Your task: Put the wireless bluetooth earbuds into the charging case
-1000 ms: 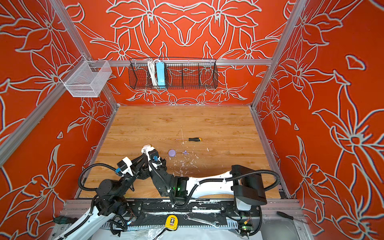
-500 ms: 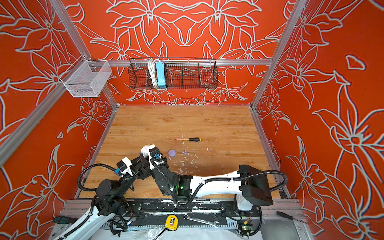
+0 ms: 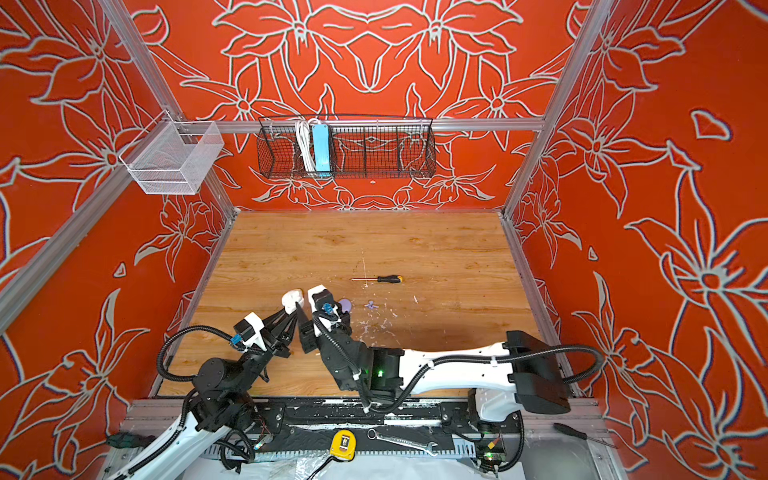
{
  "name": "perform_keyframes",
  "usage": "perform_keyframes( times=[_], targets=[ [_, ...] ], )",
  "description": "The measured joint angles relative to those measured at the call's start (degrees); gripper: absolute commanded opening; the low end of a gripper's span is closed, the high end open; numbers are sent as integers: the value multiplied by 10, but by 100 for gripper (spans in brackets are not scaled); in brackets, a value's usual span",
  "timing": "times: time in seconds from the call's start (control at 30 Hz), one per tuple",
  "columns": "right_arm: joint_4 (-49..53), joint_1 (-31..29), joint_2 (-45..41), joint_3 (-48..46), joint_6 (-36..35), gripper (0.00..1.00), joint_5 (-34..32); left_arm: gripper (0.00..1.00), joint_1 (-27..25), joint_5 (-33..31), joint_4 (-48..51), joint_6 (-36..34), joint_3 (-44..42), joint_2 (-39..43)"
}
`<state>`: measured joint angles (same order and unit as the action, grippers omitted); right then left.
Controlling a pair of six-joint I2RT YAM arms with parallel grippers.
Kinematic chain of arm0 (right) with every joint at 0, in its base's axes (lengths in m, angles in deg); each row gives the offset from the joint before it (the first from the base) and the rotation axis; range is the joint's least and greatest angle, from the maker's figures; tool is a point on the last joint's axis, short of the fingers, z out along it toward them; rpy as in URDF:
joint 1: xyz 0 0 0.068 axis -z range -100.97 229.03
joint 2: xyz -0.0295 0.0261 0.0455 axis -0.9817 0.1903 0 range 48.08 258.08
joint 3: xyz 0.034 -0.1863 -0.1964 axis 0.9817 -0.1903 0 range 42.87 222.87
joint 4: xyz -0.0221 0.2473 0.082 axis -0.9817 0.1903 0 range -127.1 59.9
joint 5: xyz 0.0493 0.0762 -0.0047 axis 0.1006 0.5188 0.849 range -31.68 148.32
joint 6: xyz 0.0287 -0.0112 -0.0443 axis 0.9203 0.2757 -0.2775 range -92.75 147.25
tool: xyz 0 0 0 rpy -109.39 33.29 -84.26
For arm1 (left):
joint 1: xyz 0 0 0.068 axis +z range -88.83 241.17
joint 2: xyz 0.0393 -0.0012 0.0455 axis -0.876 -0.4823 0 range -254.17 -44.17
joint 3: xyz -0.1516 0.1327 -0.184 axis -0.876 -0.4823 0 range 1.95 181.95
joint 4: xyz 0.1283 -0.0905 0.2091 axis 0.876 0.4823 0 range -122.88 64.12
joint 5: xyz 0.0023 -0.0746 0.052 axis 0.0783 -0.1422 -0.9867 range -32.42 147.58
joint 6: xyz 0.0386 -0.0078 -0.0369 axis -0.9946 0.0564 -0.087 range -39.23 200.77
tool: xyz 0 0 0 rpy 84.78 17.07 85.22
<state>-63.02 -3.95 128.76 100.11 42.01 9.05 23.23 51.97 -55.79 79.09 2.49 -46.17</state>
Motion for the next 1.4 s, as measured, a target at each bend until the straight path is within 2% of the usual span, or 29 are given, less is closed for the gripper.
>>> perform_keyframes(
  times=[0.17, 0.3, 0.43, 0.63, 0.8, 1.03, 1.4],
  targets=[
    [114, 38, -74, -55, 84, 53, -4, 0, 0, -62, 28, 19, 1, -33],
    [198, 49, -65, -61, 149, 56, 13, 0, 0, -125, 61, 42, 7, -60],
    [271, 49, 20, -25, 202, 65, 44, 0, 3, -179, 83, 66, 16, -76],
    [392, 49, 187, 107, 262, 76, 59, 0, 7, -193, 101, 73, 15, -39],
    [411, 55, 257, 154, 280, 77, 101, 0, 8, -203, 105, 76, 11, 7],
    [402, 73, 304, 152, 306, 78, 170, 0, 8, -252, 124, 104, 11, 8],
    [415, 76, 359, 163, 335, 77, 199, 0, 8, -276, 141, 122, 11, 12]
  ],
)
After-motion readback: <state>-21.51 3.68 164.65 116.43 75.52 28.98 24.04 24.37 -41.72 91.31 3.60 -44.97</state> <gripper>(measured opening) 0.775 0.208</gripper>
